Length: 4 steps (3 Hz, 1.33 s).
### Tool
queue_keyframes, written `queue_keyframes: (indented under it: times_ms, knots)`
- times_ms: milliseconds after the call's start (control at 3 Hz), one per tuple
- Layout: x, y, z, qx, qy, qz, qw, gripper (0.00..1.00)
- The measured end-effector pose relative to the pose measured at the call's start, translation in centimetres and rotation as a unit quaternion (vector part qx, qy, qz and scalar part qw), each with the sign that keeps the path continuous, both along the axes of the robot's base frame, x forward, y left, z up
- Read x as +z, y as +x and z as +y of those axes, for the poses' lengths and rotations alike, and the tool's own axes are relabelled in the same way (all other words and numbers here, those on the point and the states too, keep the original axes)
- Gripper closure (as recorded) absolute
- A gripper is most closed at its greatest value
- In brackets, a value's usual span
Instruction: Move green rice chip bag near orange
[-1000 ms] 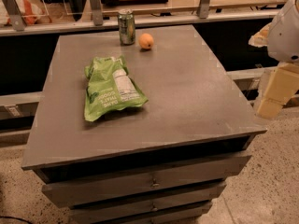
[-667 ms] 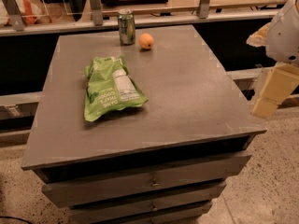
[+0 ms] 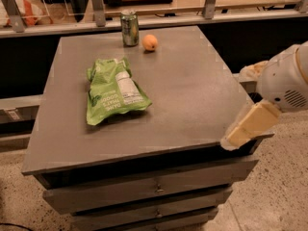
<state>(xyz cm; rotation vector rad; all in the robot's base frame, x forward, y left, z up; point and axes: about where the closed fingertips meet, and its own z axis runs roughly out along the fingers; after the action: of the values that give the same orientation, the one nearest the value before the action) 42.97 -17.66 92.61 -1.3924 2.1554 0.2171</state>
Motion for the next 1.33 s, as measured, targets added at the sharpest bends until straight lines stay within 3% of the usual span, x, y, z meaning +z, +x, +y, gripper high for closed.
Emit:
queue_keyframes:
  times_ms: [333, 667, 1000, 1333]
  knots:
    - [-1.4, 1.7, 1.9, -0.004, 0.073, -0.047, 0.9962, 0.0]
    - [-2.0, 4.0, 3.4, -0.02, 0.095, -0.087, 0.9914, 0.0]
    - [-1.5, 4.8, 3.3, -0.03, 0.095, -0.104, 0.9896, 0.0]
    - [-1.7, 5.4, 4.5, -0.027, 0.127, -0.111, 0.9853, 0.0]
